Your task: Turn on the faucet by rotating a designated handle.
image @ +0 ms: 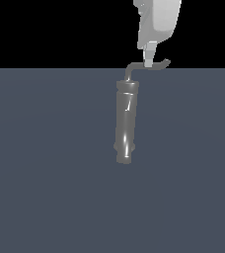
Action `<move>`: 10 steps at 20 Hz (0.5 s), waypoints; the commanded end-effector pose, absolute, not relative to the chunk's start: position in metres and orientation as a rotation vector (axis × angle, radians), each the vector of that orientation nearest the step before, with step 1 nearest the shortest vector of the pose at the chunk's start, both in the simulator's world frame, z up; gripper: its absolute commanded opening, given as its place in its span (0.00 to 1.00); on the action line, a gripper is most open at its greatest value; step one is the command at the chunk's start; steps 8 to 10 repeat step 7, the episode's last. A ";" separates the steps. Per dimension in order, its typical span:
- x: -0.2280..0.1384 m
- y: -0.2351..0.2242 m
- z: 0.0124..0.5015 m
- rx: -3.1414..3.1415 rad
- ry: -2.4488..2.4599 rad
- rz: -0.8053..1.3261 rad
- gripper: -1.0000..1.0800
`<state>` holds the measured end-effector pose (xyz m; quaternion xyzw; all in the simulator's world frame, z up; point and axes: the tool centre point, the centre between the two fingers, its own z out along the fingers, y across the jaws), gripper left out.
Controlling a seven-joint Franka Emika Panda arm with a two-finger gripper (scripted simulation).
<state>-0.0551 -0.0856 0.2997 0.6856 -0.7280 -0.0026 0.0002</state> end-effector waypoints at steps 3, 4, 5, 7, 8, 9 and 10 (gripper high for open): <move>-0.050 -0.123 0.300 2.100 -2.337 0.000 0.00; -0.049 -0.126 0.300 2.098 -2.338 0.000 0.00; -0.047 -0.129 0.300 2.097 -2.340 0.000 0.00; -0.046 -0.132 0.300 2.095 -2.341 0.000 0.00; -0.046 -0.132 0.300 2.095 -2.341 0.000 0.00; -0.046 -0.132 0.300 2.095 -2.341 0.000 0.00; -0.046 -0.132 0.300 2.095 -2.341 0.000 0.00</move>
